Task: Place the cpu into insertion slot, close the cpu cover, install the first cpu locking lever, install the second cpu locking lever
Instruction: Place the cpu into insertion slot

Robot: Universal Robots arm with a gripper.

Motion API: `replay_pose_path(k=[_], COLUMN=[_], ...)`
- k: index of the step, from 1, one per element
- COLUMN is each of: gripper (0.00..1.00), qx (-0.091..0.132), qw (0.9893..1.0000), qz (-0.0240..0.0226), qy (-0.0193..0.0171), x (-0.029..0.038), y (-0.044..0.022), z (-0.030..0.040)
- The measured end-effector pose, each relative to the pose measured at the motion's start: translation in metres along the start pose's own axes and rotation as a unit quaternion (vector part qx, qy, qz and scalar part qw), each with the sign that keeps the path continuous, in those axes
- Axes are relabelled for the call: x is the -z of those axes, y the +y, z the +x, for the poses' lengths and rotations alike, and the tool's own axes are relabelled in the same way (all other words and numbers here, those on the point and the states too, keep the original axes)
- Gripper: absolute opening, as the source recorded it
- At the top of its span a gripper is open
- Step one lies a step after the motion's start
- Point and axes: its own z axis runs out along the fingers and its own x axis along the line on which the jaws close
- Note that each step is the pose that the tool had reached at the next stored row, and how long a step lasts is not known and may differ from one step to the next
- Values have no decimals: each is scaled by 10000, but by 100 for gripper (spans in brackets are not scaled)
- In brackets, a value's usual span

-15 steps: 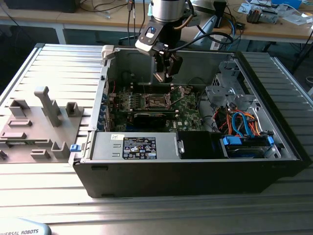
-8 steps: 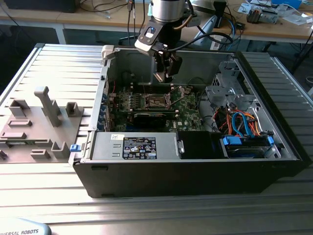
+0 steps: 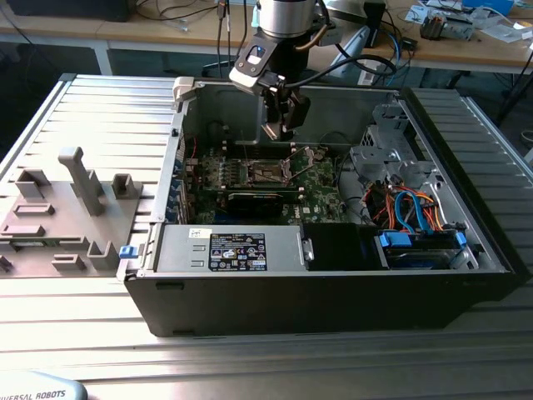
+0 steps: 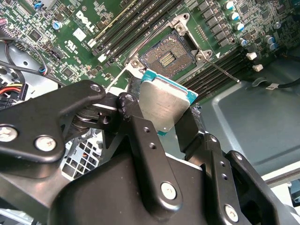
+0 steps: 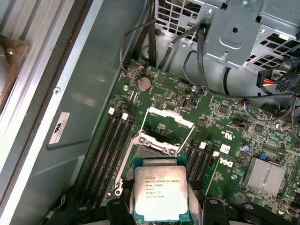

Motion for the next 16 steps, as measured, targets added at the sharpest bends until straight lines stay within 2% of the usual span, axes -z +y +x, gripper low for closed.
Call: replay_pose_path(k=[16], gripper=[54], qx=[-102], qw=[9999], qz=[0], qy=[-7], x=[-3], y=[0], z=[0])
